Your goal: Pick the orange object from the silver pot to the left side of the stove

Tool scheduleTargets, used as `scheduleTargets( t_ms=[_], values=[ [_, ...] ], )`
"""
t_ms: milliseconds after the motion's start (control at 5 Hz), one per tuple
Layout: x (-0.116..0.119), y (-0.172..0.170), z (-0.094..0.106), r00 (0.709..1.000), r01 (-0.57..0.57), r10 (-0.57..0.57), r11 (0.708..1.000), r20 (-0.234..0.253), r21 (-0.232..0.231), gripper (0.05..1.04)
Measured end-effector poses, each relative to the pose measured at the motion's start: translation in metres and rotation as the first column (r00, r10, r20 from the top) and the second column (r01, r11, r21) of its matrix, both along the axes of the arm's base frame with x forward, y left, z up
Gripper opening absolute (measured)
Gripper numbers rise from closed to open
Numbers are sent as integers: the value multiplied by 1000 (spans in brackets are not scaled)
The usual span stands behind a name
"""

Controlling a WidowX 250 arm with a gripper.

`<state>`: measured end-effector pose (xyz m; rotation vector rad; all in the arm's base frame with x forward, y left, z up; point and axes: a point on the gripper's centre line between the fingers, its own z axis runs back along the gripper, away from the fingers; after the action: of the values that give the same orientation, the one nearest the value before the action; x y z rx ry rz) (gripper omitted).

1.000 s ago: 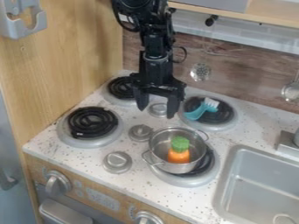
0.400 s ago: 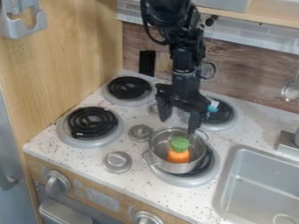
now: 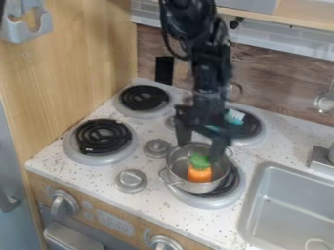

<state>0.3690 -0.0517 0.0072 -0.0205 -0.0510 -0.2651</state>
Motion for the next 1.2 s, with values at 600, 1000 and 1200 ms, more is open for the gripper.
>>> scheduleTargets(
  t_ms=[600,1000,1200],
  values=[
    [-19,-8,-15,997,34,-33,999,-70,10,960],
    [-19,-9,-17,996,33,-32,999,-78,4,505],
    [-19,-8,-17,997,25,-25,1000,-76,6,503]
  ],
)
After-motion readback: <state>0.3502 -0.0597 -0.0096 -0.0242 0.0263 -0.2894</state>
